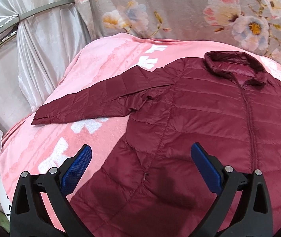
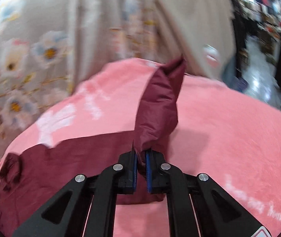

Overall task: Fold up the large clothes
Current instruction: 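Grasp the maroon jacket's sleeve cuff with the right gripper, then fold the held sleeve across the jacket front and open the right gripper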

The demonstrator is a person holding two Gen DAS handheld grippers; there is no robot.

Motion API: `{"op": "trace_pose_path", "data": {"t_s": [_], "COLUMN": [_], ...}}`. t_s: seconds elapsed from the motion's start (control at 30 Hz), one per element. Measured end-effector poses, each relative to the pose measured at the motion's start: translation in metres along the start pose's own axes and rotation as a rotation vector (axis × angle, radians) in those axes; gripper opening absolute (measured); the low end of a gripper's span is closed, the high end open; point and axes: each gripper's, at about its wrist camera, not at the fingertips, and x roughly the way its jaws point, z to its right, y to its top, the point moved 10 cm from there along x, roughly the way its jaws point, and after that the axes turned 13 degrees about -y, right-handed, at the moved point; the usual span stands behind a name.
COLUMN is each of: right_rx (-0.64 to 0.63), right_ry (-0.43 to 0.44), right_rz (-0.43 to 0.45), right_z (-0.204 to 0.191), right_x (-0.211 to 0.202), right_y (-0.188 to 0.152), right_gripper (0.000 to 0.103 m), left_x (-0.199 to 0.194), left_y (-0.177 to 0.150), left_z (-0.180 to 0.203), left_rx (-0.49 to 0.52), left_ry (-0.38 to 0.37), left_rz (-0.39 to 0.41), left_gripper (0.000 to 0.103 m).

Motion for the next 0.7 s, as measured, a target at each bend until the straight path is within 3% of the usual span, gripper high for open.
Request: {"op": "trace_pose_path", "data": {"t_s": [0.13, 0.23, 0.4, 0.5, 0.6, 0.7], "right_rx": [-0.161, -0.301, -0.499, -0.584, -0.687, -0.768], "right_ry": [0.175, 0.302, 0.475, 0.525, 0.591, 0.647], "right_rz": [0.042, 0.054, 0.021, -0.008, -0.040, -0.021], "right_z": [-0.101, -0.181, -0.288, -0.326, -0.355, -0.368], "right_x": [-0.042, -0.072, -0.111, -0.121, -0.137, -0.162], "right_y": [-0.012, -0.043, -0.124, -0.166, -0.217, -0.252], "right_gripper": [0.007, 0.007, 0.007, 0.008, 0.018, 0.047], "left_x": [0.011, 0.019, 0.034, 0.041, 0.046, 0.050], "left_y": [0.005, 0.006, 0.005, 0.004, 0.004, 0.007], "left_z": [-0.015, -0.030, -0.050, -0.058, -0.056, -0.048], "left_rx": [-0.032, -0.057, -0.092, -0.103, -0.110, -0.126], "left_ry": [0.015, 0.028, 0.021, 0.007, -0.031, -0.098], "left_rz": [-0.015, -0.026, -0.052, -0.067, -0.082, -0.094], "left_gripper": [0.098, 0.098, 0.098, 0.098, 0.098, 0.098]}}
